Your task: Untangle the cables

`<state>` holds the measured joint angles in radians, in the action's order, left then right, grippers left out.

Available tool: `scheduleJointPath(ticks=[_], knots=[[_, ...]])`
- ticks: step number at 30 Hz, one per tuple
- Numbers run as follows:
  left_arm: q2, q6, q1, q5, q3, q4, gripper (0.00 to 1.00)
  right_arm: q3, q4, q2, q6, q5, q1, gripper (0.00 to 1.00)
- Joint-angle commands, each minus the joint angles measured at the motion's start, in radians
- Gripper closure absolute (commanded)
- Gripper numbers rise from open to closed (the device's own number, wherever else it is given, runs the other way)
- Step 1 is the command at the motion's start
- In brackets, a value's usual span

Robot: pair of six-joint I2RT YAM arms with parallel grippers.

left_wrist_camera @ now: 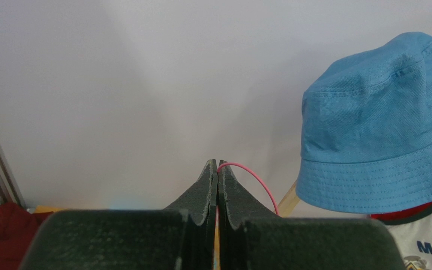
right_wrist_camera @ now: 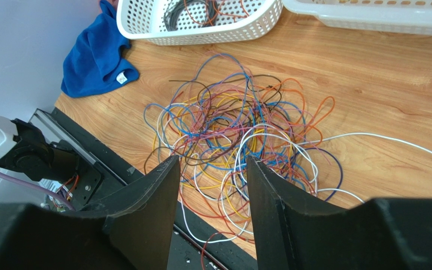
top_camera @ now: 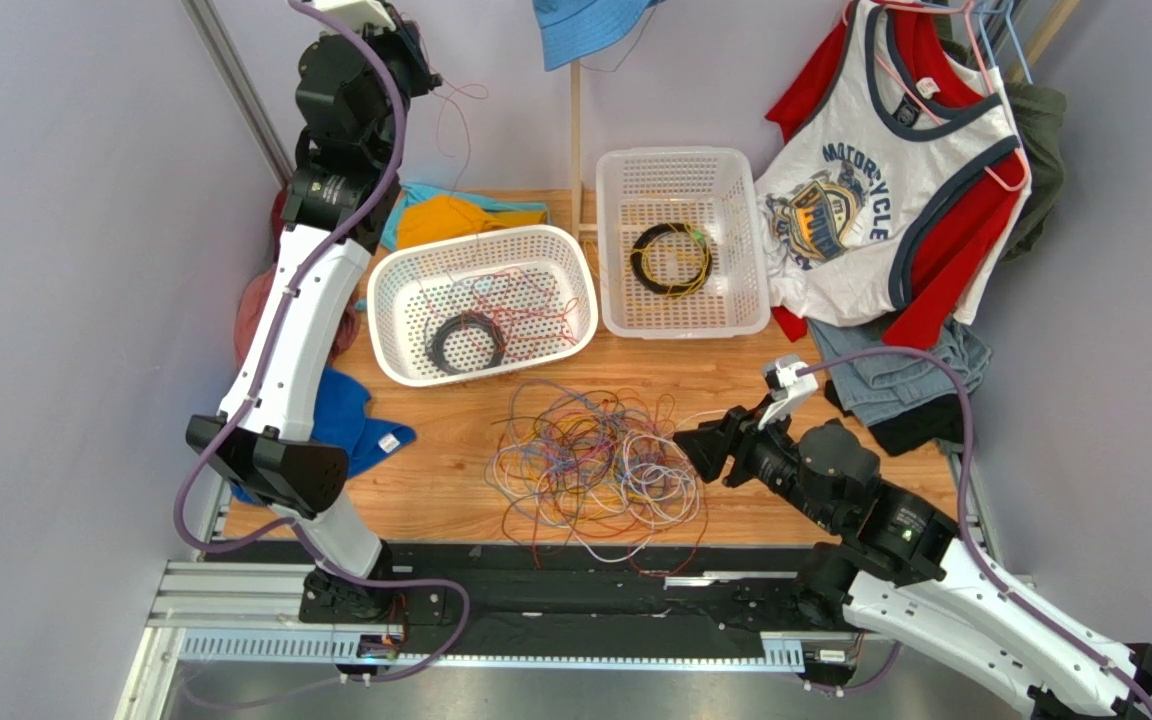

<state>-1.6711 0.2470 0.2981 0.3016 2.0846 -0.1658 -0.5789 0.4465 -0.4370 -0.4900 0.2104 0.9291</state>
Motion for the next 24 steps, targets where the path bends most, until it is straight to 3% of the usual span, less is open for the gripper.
scheduleJointPath(ticks=[1, 8, 12, 16, 20, 21, 23, 24], knots=[[0.042, -0.029, -0.008, 0.011, -0.017, 0.081, 1.00, 0.020, -0.064, -0.016, -0.019, 0.000, 0.004, 0.50], [0.172, 0.106, -0.008, -0.074, -0.408, 0.161, 1.00, 0.057, -0.121, -0.023, -0.024, -0.012, 0.002, 0.50], [0.203, 0.114, -0.008, -0.042, -0.598, 0.199, 1.00, 0.056, -0.121, -0.040, -0.044, -0.032, 0.004, 0.50], [0.171, 0.107, -0.011, 0.001, -0.666, 0.172, 1.00, 0.062, -0.108, -0.020, -0.059, -0.029, 0.004, 0.51], [0.110, 0.141, -0.030, -0.013, -0.614, 0.063, 1.00, 0.062, -0.088, 0.001, -0.070, -0.020, 0.004, 0.51], [0.100, 0.152, -0.034, -0.025, -0.594, -0.005, 0.90, 0.060, -0.078, 0.004, -0.070, -0.017, 0.004, 0.51], [0.115, 0.159, -0.036, -0.056, -0.572, -0.041, 0.56, 0.062, -0.069, 0.014, -0.074, -0.009, 0.002, 0.51], [0.157, 0.159, -0.036, -0.077, -0.586, -0.022, 0.48, 0.063, -0.063, 0.017, -0.076, -0.006, 0.004, 0.51]])
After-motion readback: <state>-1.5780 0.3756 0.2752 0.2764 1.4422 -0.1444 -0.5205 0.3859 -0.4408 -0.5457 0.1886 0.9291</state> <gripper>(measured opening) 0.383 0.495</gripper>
